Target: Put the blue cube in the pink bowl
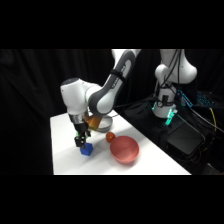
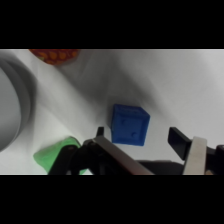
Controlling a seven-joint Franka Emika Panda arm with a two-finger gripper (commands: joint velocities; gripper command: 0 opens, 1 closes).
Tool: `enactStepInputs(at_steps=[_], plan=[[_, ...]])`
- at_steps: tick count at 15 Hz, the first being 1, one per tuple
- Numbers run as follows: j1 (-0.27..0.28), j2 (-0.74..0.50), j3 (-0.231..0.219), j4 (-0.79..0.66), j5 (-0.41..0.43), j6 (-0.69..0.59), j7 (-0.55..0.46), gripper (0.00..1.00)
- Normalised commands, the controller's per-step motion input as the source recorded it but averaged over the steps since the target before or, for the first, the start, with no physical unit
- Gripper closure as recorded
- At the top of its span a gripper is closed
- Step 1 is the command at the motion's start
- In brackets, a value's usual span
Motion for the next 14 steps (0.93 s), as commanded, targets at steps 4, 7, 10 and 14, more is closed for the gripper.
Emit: enactStepInputs(at_steps=[4, 7, 10, 14], plan=[[-0.012, 0.08, -0.002, 0.01, 0.096, 0.24, -0.11, 0.0], [-0.03, 0.1, 0.015, 0.05, 0.124, 0.17, -0.15, 0.0], [-0.042, 0.12, 0.037, 0.09, 0.146, 0.16, -0.18, 0.0], [-0.046, 0.12, 0.041, 0.14, 0.154, 0.11, -0.18, 0.0]])
